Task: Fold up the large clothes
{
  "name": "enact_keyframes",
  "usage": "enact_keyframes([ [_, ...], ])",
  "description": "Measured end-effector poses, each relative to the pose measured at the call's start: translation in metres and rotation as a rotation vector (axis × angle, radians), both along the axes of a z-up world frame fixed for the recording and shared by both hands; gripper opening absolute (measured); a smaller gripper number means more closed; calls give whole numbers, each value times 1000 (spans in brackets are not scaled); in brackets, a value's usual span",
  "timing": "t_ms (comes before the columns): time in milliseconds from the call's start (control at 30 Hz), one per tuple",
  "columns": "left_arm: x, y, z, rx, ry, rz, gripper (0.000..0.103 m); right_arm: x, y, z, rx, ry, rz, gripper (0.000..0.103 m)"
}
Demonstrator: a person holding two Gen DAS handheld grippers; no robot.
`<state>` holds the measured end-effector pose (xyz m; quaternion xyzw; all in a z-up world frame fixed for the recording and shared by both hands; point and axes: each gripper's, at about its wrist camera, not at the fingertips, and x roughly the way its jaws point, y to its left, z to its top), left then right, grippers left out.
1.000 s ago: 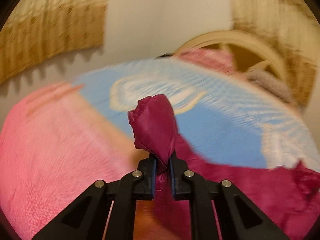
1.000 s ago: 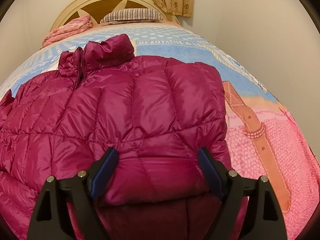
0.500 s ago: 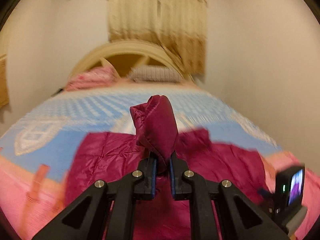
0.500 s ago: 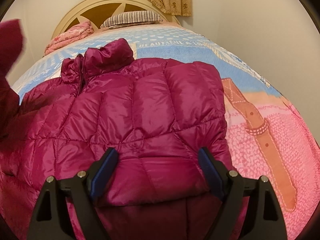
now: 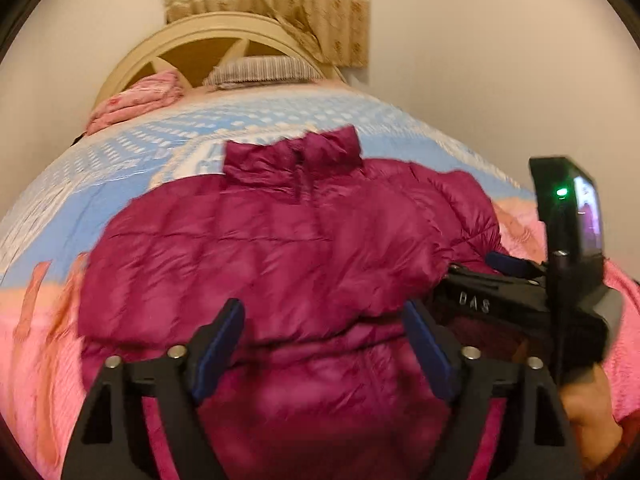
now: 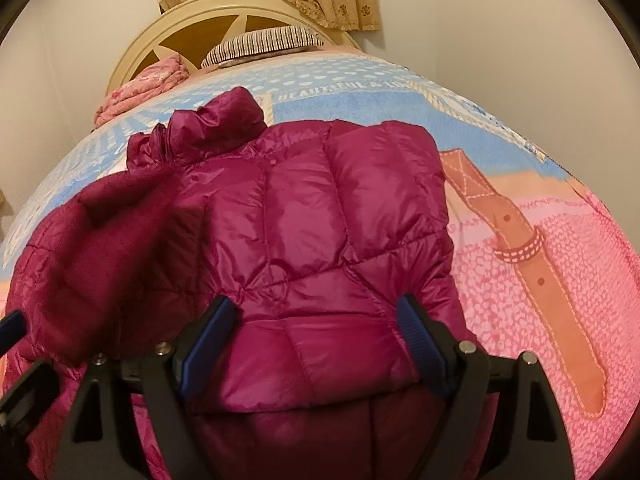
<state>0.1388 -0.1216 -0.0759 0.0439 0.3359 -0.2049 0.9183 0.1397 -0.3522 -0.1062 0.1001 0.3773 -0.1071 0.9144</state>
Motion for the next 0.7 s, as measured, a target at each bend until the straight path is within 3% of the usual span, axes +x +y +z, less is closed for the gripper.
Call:
enact_keyframes([
  [167,-13,47,-5,24,6,102,84,-9,-2,8,3,-41,-24,85],
  [267,-8,82,-4,9,30,178,84,-38,2,33,-49,-147,-90,82],
  [367,2,112,4,-40,22,228,84,-55,24,59,-90,-224,-12,82],
  [467,23,125,14,-65,21,283,84,-42,54,77,-109,-209,122,80],
  [533,42,126,23,-93,21,288,84,-22,70,80,-83,-158,190,55],
  [600,63,123,31,-89,24,287,84,0,77,75,-43,-102,224,42],
  [700,98,113,27,-7,7,306,84,20,82,52,-28,-17,219,43],
])
